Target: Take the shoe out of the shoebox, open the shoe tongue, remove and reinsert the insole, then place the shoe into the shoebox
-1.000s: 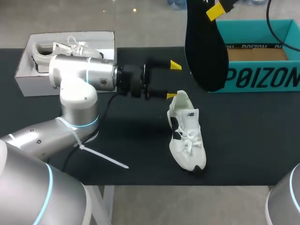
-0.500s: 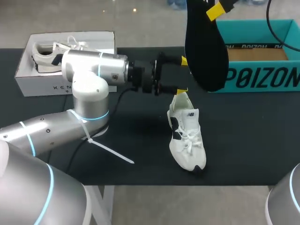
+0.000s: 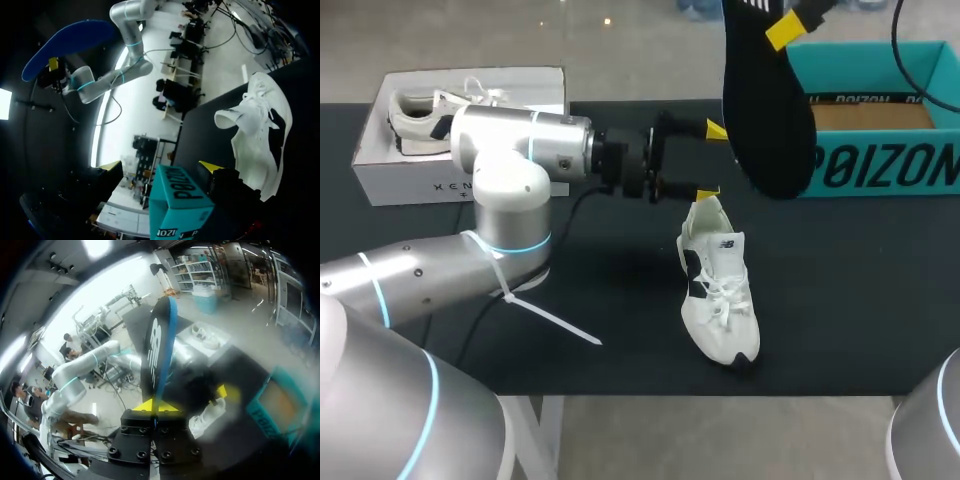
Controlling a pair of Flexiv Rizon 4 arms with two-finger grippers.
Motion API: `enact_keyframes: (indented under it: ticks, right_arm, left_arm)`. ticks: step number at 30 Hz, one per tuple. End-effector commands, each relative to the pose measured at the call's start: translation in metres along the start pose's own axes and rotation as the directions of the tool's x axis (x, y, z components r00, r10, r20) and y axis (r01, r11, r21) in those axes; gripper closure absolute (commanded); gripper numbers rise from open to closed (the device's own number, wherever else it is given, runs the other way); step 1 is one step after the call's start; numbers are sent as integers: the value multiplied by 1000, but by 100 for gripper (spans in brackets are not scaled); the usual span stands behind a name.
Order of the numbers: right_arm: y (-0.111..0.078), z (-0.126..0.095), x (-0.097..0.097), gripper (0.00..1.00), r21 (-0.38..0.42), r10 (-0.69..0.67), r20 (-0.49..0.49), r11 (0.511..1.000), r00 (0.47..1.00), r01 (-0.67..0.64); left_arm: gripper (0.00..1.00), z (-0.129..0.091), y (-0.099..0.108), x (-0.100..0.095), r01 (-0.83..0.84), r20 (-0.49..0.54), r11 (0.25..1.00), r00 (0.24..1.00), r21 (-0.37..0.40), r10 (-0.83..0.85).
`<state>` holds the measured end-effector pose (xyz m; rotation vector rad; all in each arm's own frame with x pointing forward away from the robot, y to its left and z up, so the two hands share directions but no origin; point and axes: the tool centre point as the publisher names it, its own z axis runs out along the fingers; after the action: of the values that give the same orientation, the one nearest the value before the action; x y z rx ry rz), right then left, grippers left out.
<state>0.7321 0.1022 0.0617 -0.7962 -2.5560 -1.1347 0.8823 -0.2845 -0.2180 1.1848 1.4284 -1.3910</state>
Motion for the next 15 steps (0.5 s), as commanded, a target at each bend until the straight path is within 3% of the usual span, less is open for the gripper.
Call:
enact_keyframes:
  ticks: [1,7,11,15]
  right_arm:
    - [-12,-26,-49,100,46,30,-64,999,998,-27]
    - [-54,-33,-111,100,35,161,-170,987,972,-157]
    - [-85,-20,-147,100,46,280,-249,960,927,-278]
    - [-106,-1,-170,100,85,365,-306,930,879,-357]
  left_arm:
    - [0,2,1,1,-1,3,1000,1000,-2,1]
    - [0,2,1,1,-1,3,1000,1000,-2,1]
    - [0,2,1,1,-1,3,1000,1000,-2,1]
    - [0,2,1,1,-1,3,1000,1000,-2,1]
